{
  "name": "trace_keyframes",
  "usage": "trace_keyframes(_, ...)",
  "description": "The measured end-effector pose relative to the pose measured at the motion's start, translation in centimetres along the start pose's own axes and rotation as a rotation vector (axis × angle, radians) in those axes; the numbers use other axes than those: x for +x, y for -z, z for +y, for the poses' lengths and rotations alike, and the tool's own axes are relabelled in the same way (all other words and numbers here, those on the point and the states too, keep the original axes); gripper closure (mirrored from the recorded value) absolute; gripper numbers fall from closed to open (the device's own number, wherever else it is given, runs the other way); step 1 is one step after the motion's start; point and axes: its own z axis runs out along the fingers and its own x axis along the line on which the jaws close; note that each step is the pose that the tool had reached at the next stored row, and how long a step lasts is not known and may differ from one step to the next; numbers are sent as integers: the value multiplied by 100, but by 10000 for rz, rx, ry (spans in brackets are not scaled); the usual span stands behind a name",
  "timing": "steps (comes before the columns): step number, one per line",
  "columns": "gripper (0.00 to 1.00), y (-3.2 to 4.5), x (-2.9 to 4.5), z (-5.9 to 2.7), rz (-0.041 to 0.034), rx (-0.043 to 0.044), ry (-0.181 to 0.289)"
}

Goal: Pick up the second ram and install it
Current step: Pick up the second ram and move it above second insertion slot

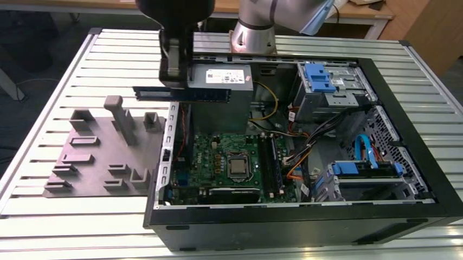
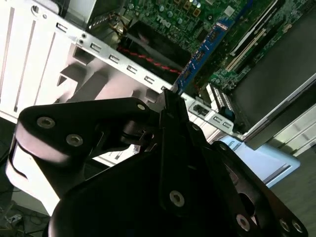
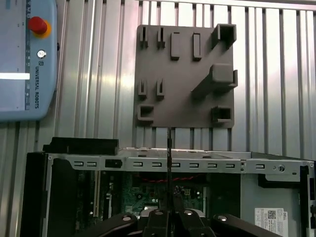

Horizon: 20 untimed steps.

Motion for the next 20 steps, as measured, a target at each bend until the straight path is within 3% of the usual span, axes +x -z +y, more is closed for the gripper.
trace_keyframes(14, 86, 32, 9, -491, -4, -232, -10)
trace_keyframes(17, 86, 8, 13, -631, -6, -345, -15)
trace_keyframes(20, 86, -40, 16, -708, -8, -367, -15)
